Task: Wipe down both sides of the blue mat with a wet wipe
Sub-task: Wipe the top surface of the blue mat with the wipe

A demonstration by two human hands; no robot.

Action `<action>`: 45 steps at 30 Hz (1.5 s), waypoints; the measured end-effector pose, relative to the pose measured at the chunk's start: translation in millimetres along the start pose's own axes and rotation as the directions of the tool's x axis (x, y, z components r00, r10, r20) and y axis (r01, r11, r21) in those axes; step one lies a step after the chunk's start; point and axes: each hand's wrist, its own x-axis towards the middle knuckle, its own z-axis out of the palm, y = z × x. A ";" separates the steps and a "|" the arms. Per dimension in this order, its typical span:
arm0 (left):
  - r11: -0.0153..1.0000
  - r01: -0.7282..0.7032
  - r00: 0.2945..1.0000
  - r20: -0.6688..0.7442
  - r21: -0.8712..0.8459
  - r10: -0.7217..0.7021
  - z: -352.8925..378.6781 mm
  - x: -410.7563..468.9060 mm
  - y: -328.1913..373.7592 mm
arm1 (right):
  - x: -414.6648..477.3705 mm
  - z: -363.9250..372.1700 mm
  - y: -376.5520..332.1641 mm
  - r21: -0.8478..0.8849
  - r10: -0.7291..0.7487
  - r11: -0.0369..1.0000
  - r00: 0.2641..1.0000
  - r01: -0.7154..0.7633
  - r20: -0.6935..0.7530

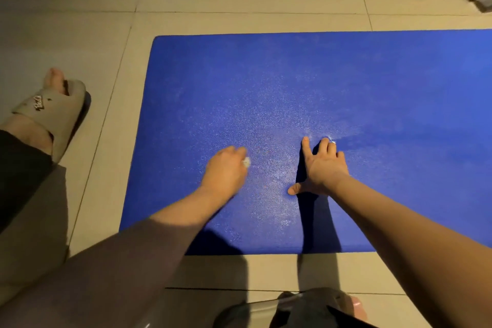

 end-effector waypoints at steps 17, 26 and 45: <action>1.000 -0.018 0.993 0.120 0.016 0.016 33.6 -30.8 71.1 | -59.2 36.4 -3.2 0.013 0.061 0.998 0.991 -0.063 0.119; 0.897 0.440 0.880 -0.183 -0.030 -0.438 10.0 -59.2 -14.4 | -62.9 48.9 4.0 0.064 0.013 0.998 1.000 -0.012 -0.013; 0.863 0.502 0.862 0.122 -0.055 -0.493 7.7 -91.5 27.6 | -46.8 40.1 -16.3 0.088 0.094 0.991 0.987 -0.105 0.128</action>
